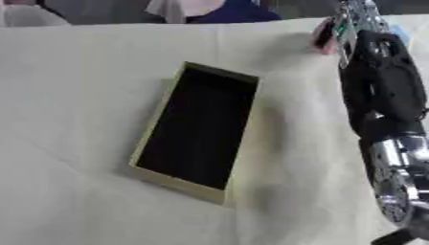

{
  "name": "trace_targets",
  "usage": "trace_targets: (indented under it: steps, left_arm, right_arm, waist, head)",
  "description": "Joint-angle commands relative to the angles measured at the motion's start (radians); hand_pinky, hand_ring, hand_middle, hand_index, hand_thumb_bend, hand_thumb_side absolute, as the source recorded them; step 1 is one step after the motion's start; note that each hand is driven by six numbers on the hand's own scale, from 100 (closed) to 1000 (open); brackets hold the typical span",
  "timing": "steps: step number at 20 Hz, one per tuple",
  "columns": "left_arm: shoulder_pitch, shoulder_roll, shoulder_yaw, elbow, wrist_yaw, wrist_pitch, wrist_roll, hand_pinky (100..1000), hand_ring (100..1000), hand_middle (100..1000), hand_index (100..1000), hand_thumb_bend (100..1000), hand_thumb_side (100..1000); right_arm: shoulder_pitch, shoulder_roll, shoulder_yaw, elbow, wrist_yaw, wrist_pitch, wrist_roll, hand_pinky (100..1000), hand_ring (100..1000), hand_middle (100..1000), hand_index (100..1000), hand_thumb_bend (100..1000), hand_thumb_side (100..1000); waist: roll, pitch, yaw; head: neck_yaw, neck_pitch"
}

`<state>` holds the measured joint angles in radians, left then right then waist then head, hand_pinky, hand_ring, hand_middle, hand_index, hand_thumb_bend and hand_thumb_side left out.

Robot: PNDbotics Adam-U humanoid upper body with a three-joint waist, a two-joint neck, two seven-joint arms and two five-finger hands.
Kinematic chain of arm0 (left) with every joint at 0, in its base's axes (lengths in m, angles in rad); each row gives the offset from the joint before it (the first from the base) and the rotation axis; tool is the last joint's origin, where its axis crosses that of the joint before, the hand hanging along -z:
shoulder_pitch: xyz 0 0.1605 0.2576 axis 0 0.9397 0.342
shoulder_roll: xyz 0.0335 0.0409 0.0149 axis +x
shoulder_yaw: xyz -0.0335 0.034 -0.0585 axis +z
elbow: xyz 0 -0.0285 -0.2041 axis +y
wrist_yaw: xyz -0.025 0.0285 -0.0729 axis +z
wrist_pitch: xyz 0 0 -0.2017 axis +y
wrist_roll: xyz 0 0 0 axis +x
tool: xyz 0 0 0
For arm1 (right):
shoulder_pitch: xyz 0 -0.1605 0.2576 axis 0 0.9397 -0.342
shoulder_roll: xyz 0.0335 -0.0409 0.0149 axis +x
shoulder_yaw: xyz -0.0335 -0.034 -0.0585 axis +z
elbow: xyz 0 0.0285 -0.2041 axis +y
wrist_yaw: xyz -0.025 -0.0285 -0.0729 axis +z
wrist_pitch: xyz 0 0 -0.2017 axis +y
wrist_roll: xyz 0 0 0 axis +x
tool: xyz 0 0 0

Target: Pick up objects on the table and place them in the box.

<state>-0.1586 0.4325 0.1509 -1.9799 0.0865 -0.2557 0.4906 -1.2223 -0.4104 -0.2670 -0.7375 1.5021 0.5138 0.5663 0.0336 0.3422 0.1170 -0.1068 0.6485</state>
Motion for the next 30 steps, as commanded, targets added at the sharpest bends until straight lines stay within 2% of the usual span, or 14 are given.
trace_targets:
  steps: [1, 6, 9, 15, 19, 25, 30]
  left_arm:
    - [-0.008, 0.028, 0.003, -0.02, 0.0, -0.001, -0.004, 713, 750, 746, 877, 259, 816]
    - [-0.008, 0.033, 0.004, -0.02, 0.0, -0.002, -0.004, 714, 750, 746, 878, 261, 812]
    - [-0.007, 0.036, 0.004, -0.02, 0.0, -0.002, -0.004, 714, 751, 746, 878, 264, 809]
    - [-0.007, 0.042, 0.004, -0.02, 0.001, -0.002, -0.005, 715, 751, 747, 878, 267, 803]
    - [-0.008, 0.048, 0.005, -0.02, 0.001, -0.003, -0.005, 716, 752, 747, 878, 271, 796]
    - [-0.01, 0.061, 0.004, -0.02, 0.001, -0.004, -0.005, 717, 752, 747, 878, 277, 786]
    - [-0.016, 0.071, 0.002, -0.02, 0.003, -0.006, -0.007, 719, 752, 747, 879, 284, 776]
  right_arm:
    - [-0.014, -0.015, 0.014, -0.039, 0.02, -0.014, -0.014, 706, 537, 313, 416, 100, 100]
    - [-0.013, -0.032, 0.051, -0.107, 0.006, -0.075, -0.019, 697, 520, 294, 402, 100, 100]
    - [-0.007, -0.047, 0.075, -0.151, -0.032, -0.12, -0.02, 689, 505, 282, 392, 100, 100]
    - [0.011, -0.078, 0.132, -0.206, -0.185, -0.203, -0.019, 672, 487, 277, 389, 100, 100]
    - [0.028, -0.104, 0.178, -0.221, -0.334, -0.253, -0.024, 641, 463, 270, 382, 100, 100]
    - [0.077, -0.184, 0.314, -0.259, -0.589, -0.338, -0.026, 616, 453, 278, 387, 100, 100]
    - [0.12, -0.223, 0.438, -0.4, -0.712, -0.372, -0.001, 612, 452, 285, 393, 100, 100]
  waist:
    - [-0.001, -0.026, -0.001]
    - [-0.007, -0.035, -0.013]
    - [-0.01, -0.042, -0.021]
    - [-0.017, -0.059, -0.037]
    - [-0.022, -0.07, -0.047]
    - [-0.032, -0.088, -0.067]
    - [-0.036, -0.101, -0.081]
  head:
    - [0.003, -0.001]
    - [0.007, 0.013]
    - [0.015, 0.022]
    - [0.027, 0.038]
    - [0.034, 0.049]
    - [0.05, 0.073]
    - [0.068, 0.088]
